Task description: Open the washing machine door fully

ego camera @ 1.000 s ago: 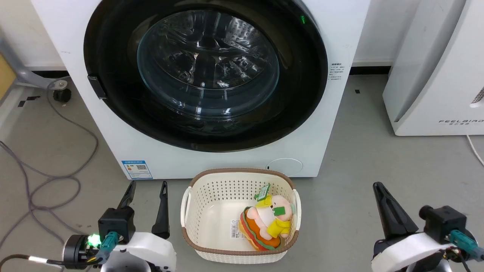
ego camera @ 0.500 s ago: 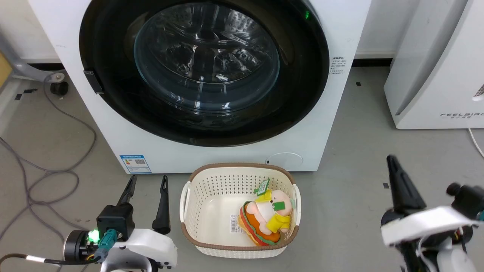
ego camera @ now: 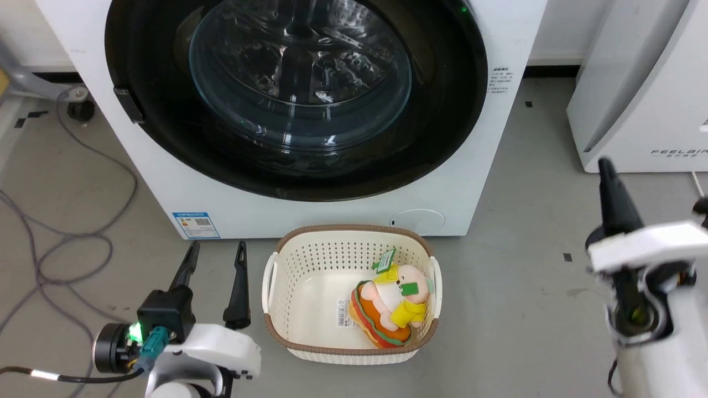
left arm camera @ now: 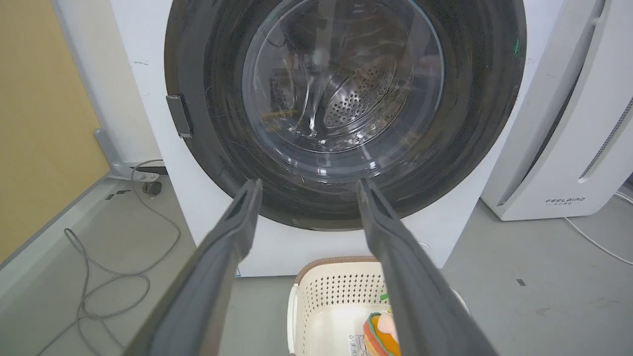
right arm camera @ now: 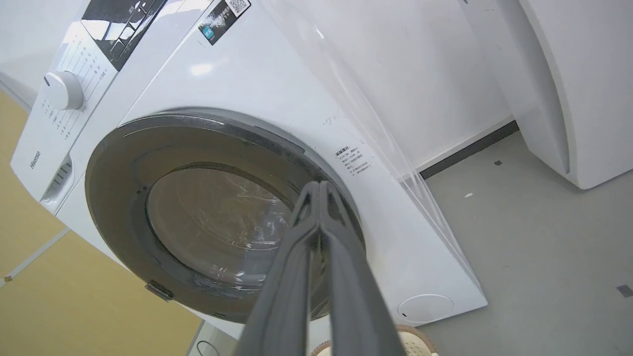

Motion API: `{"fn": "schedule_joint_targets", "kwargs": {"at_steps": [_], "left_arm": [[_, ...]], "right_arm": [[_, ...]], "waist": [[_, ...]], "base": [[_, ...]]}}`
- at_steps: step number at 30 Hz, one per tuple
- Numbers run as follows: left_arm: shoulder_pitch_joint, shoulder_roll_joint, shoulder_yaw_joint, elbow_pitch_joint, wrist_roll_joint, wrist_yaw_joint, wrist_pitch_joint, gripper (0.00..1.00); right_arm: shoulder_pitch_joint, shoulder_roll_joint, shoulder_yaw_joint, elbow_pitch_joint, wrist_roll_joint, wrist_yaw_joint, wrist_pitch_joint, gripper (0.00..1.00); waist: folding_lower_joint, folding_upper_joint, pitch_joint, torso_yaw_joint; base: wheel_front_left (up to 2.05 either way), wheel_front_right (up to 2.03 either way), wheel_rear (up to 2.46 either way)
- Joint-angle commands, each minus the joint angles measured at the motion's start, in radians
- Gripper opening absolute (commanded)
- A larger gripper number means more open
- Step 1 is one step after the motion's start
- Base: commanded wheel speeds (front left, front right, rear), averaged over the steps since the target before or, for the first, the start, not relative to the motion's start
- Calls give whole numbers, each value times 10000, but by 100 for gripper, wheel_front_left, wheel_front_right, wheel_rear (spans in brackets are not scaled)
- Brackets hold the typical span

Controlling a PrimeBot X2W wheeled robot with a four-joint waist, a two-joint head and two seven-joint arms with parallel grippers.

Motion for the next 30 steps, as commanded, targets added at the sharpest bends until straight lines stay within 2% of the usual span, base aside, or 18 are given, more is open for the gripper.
{"fn": "schedule_joint_targets", "kwargs": {"at_steps": [1,17,30], "left_arm": [[-264,10,-39,-9,-100,41,-105,100],[-800,13,-198,-200,-286,-4,-439,100],[-1212,15,-339,-309,-485,-23,-710,100]], "right_arm": [[-592,-163,-60,332,392,1,79,0],[-4843,-1078,357,3501,1586,-1,696,0],[-8112,-1321,1628,5825,1696,-3,2377,0]], "waist": [[-1,0,79,21],[-1,0,883,218],[-1,0,1502,445]], "base": [[0,0,0],[0,0,0],[0,0,0]]}}
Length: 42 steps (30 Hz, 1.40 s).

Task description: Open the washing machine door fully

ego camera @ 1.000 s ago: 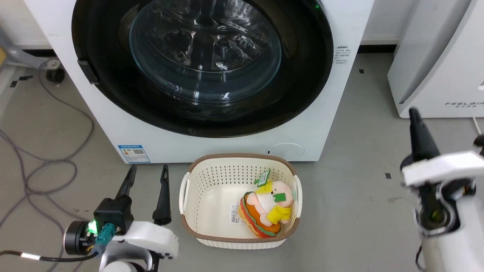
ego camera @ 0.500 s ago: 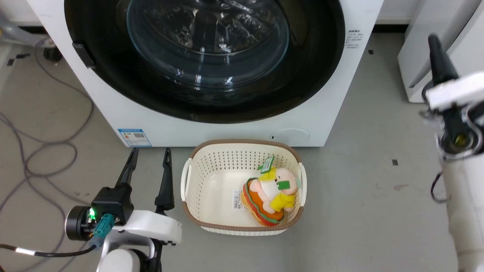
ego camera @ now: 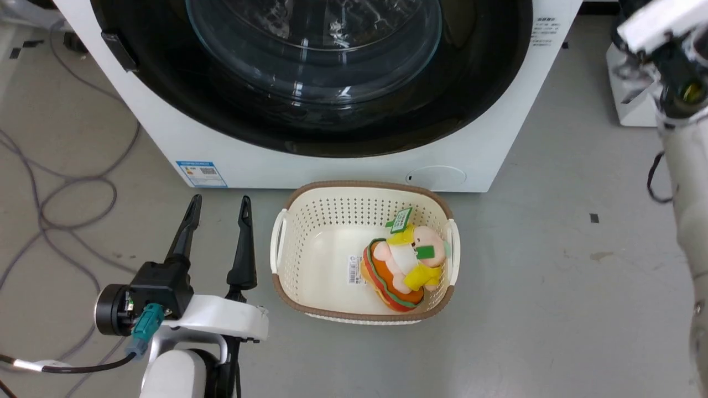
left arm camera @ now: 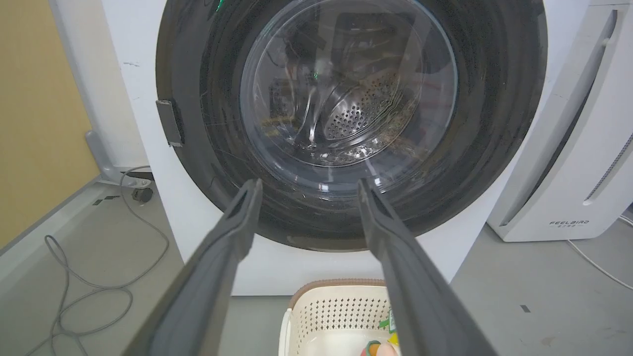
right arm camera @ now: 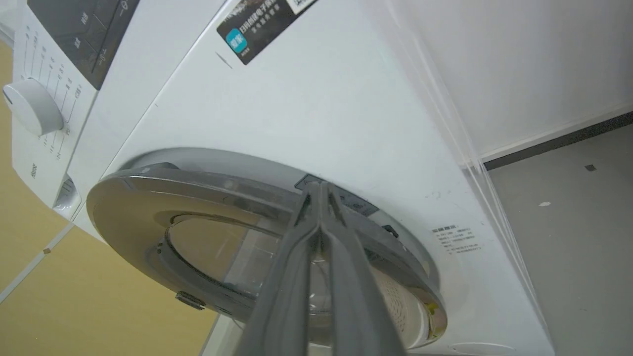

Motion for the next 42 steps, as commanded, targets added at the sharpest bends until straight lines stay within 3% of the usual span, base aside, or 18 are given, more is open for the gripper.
{"fn": "schedule_joint_targets", "kwargs": {"at_steps": [1,12,34,42], "left_arm": [[-252,13,-42,-37,-77,-9,-110,100],[-519,15,-106,-65,-238,11,-319,100],[-1229,18,-423,-62,-760,156,-778,100],[-1253,18,-431,-46,-766,192,-791,100]], "right_arm": [[-682,-120,227,448,159,-3,319,0],[-2542,-84,1287,1792,145,-4,1809,0],[-5819,222,2484,4144,1203,-7,3612,0],[-5556,288,2637,3916,1354,-7,4530,0]], "waist": [[-2,0,105,47],[-2,0,597,170],[-2,0,1681,399],[-2,0,1715,360]], "base": [[0,0,0],[0,0,0],[0,0,0],[0,0,0]]}}
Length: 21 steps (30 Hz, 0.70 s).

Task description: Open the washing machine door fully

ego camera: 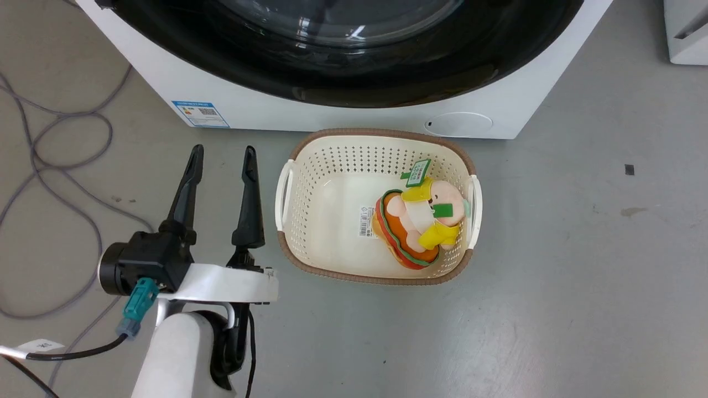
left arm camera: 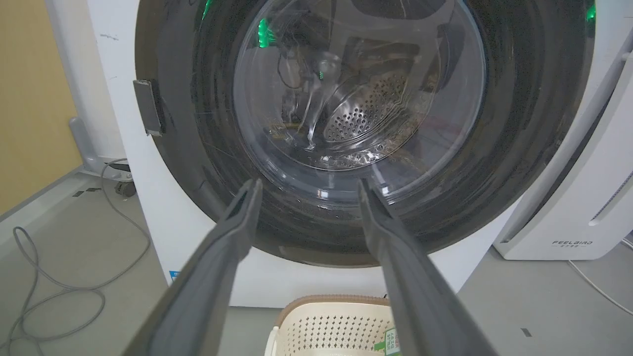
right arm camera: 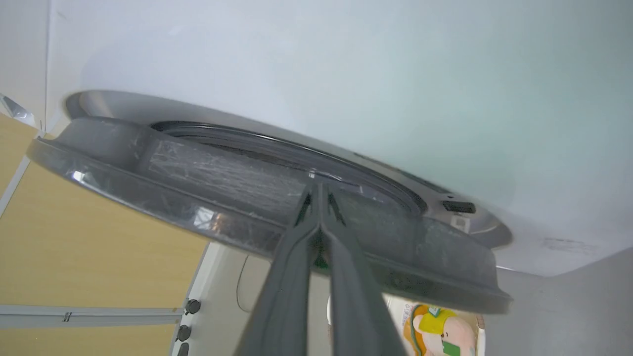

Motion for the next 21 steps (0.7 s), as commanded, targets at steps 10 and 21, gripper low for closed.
{"fn": "schedule_joint_targets", "kwargs": {"at_steps": [10,21], "left_arm": [[-99,18,-31,13,-54,25,-55,100],[-116,18,-54,34,-84,28,-55,100]], "right_arm": [[608,-24,-208,-450,405,-6,413,0],[864,105,-768,-506,854,-6,231,0]], "waist": [[-1,0,31,-30],[-1,0,92,-36]], "base": [[0,0,0],[0,0,0]]}}
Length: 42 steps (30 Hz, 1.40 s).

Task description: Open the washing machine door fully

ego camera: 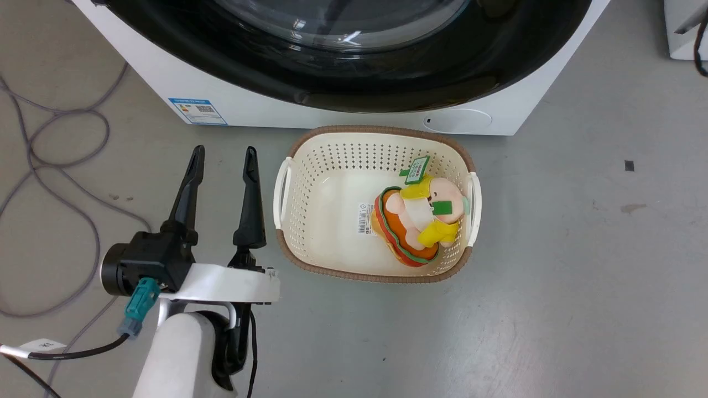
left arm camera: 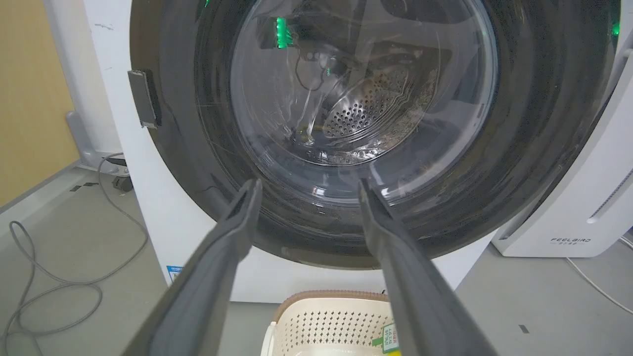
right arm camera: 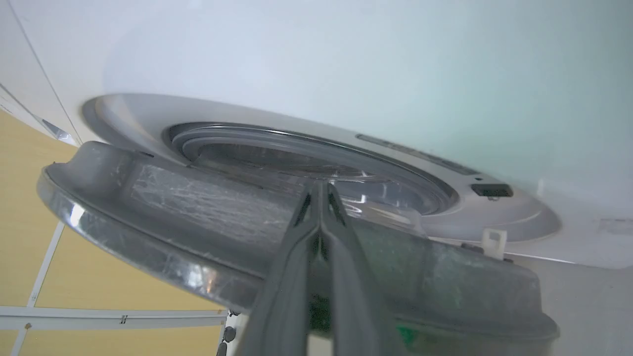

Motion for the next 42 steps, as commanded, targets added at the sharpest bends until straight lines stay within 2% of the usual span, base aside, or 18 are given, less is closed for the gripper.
{"fn": "schedule_joint_targets", "kwargs": {"at_steps": [1,8,23,42], "left_arm": [[-119,16,-5,15,-38,25,-55,100],[-120,16,-40,32,-73,65,-55,100],[-61,16,-81,97,-111,92,-55,100],[288,16,-186,338,-110,144,-55,100]], "right_arm": [[242,142,-72,-10,90,-6,-128,0],[399,244,-491,29,434,-6,-279,0],[1079,164,-830,-354,885,-6,483,0],[2789,119,-1010,-1136,1440,-6,2507,0]], "waist": [[0,0,7,6],[0,0,7,27],[0,0,-206,21],[0,0,-1027,36]], "base": [[0,0,0],[0,0,0],[0,0,0],[0,0,0]]}}
